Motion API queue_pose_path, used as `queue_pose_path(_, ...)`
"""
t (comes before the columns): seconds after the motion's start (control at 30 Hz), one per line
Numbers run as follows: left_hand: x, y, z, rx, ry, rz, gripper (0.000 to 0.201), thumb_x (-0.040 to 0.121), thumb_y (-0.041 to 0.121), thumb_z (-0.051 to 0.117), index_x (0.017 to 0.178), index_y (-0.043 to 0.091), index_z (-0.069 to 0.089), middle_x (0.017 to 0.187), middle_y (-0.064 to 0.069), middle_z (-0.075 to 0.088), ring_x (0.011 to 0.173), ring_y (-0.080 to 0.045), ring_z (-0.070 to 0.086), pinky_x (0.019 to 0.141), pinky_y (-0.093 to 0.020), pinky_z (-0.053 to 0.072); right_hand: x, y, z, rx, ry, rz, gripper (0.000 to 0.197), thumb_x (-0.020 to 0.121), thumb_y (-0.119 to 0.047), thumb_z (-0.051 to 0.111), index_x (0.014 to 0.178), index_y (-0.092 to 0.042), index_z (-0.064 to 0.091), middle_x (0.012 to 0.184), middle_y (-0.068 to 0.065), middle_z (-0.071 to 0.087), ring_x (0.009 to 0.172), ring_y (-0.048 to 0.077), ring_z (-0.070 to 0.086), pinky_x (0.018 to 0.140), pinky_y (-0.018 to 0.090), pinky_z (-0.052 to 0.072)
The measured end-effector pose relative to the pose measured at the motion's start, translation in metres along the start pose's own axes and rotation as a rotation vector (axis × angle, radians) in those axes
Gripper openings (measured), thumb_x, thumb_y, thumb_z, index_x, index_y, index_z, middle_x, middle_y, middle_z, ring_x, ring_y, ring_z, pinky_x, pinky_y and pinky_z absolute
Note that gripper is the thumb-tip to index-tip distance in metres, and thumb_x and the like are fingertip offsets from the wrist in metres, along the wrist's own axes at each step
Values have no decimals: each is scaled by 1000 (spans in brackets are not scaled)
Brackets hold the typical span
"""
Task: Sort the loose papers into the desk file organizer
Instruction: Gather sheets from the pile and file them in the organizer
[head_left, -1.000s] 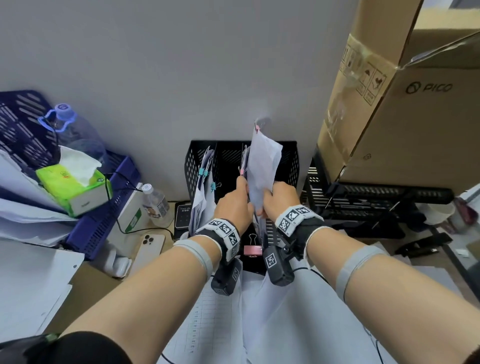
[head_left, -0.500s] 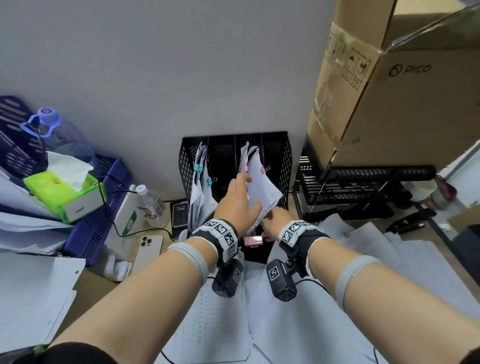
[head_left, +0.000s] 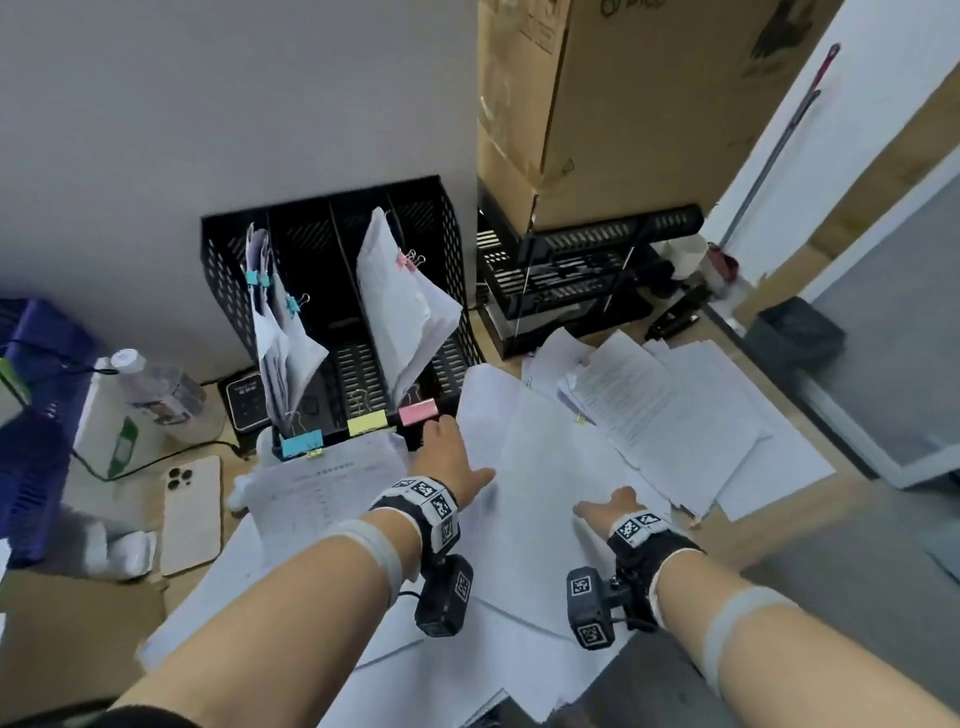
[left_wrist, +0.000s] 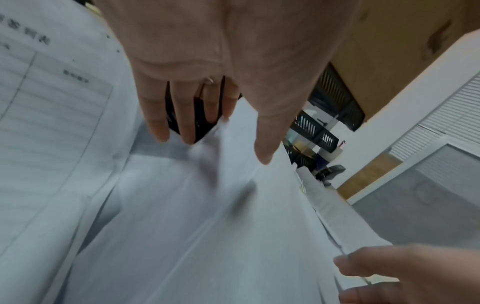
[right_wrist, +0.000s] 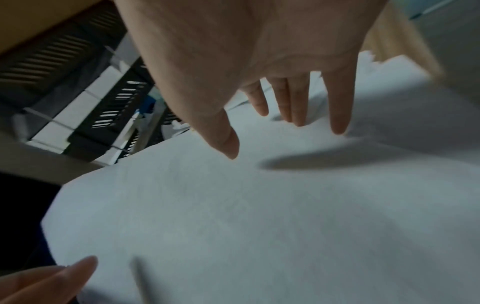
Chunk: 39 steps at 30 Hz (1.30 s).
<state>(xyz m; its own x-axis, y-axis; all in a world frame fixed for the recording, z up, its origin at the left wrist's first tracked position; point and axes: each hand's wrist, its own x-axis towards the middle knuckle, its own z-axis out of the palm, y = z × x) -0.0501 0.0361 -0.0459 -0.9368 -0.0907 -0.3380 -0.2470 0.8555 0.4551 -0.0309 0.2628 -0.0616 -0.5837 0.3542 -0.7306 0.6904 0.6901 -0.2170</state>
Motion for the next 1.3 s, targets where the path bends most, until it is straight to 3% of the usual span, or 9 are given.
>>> queue_pose_path(0.3,-12,4,22,-345,23,82,66,81,21,77,125,23,29,110,-2,58,90,-25,62,82,-38,52,6,26,15,-6,25,-22,82,76,-53,55,144,-14,30,146,15,35,131,36,42,103,46,40)
queue_pose_path(0.43,-13,4,23,-285,-125,207,38,83,17,72,115,25,53,114,2,63,107,-23,61,94,-30,45,7,13,12,125,-114,-145,81,84,-52,58,149,-15,28,152,9,37,135,30,42,105,37,35)
queue_pose_path(0.57,-16,9,9,-228,-22,270,30,86,8,58,106,30,63,109,5,69,104,-19,63,96,-31,48,-1,-9,10,181,-56,-255,83,70,-68,57,137,-20,49,142,9,45,128,29,49,109,41,38)
queue_pose_path(0.67,-27,27,-14,-223,90,419,35,83,3,50,105,29,57,94,4,67,86,-22,65,81,-33,52,-24,-33,-4,600,-282,-333,80,68,-71,67,132,-25,52,132,2,55,119,22,56,95,49,53)
queue_pose_path(0.77,-42,51,-33,-306,-35,548,38,79,10,56,113,25,53,103,1,63,92,-20,61,88,-33,52,-51,-51,-27,867,-517,-483,56,76,-61,69,122,-31,58,117,0,69,108,26,67,82,56,57)
queue_pose_path(0.97,-41,66,-30,-774,-337,266,25,86,33,66,90,24,43,79,-8,55,67,-18,49,67,-32,41,-36,-25,-49,898,-214,-344,22,88,-28,63,105,-14,63,101,18,71,92,37,68,78,50,57)
queue_pose_path(1.13,-23,33,21,-578,-347,82,23,94,38,65,103,20,53,117,-5,72,112,-24,67,97,-40,50,21,38,-27,607,-99,-96,37,78,-12,61,113,-4,59,101,26,69,81,39,71,74,62,56)
queue_pose_path(1.2,-16,18,43,-318,-315,85,30,91,33,67,117,22,58,131,-6,63,121,-24,60,105,-36,47,18,48,-23,471,-6,-63,32,85,-16,63,107,7,58,94,28,68,76,37,68,72,48,55)
queue_pose_path(1.3,-12,8,62,-100,-288,67,54,88,26,69,138,17,52,147,-10,47,136,-27,46,111,-31,36,19,56,-12,468,-136,-23,19,87,-19,63,78,-4,58,63,16,57,53,25,54,52,40,45)
